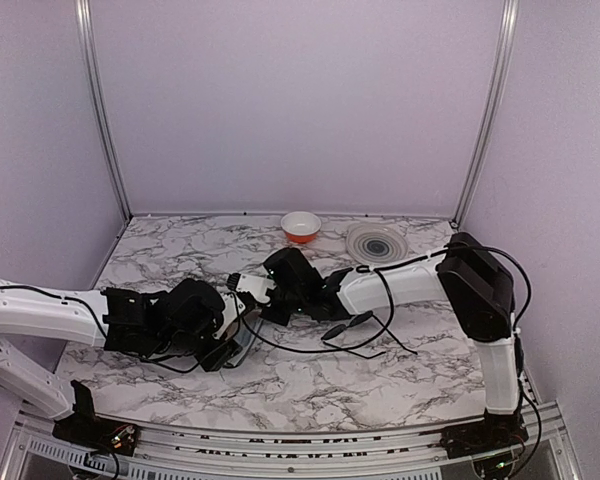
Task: Organize the sunglasses
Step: Place the folded cleaning cloth in the sunglasses case, then pick up the sunglasses from the center of the board.
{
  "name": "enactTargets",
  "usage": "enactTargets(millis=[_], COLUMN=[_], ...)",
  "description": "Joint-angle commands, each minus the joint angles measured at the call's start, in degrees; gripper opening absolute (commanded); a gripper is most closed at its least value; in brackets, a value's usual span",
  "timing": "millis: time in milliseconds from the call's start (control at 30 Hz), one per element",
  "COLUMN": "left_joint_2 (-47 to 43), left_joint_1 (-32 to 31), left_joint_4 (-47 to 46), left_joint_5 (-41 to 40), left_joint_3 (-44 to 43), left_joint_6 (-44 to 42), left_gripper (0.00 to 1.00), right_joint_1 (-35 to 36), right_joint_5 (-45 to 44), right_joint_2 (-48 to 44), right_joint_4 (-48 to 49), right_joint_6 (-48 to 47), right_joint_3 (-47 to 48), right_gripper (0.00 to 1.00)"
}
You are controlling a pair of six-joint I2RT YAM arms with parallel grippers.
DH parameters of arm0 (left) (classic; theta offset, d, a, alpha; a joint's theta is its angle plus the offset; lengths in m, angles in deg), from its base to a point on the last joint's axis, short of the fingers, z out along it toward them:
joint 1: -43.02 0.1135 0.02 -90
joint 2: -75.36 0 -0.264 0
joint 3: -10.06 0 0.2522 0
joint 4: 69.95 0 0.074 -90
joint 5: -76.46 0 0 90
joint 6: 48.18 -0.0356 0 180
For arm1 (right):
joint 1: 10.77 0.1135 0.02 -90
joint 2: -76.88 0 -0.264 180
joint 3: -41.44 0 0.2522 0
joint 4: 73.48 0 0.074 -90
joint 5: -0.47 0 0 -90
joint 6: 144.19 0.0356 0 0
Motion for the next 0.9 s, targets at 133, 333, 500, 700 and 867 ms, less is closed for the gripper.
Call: enactTargets(millis=[133,333,500,700,867], left_joint_2=[-1.1,-2.6,-4.1,-3.2,-0.3], left_joint_1=[0.4,0.4,0.6,1.3,2.5], left_joint_4=[0.9,0.8,1.2,0.4,-3.5], left_joint_5=[1.7,0.6,-2.7,-4.5,-7.6], left_joint_3=[-0.4,-2.5,-5.2,-9.1,-11.1], left_joint_6=[1.8,0.7,-2.4,-6.1,-8.5], left_gripper=[0.51,0.51,0.55,0.66,0.98], right_joint_1=[-0.7,-0.8,-0.8,-0.8,-0.9], right_joint_5=[1.1,-0.3,-2.7,-6.9,-13.9], right_joint_2=[-7.8,-14.5,-21.8,-29.6,-36.4], right_joint_4=[-0.1,-0.1,-1.6,-2.8,-1.5], right_joint_6=[9.2,13.4,15.2,18.0,21.1], right_joint_3=[-5.1,-10.5,-14.8,-21.0,-26.8], right_gripper=[0.15,0.16,0.17,0.18,0.20])
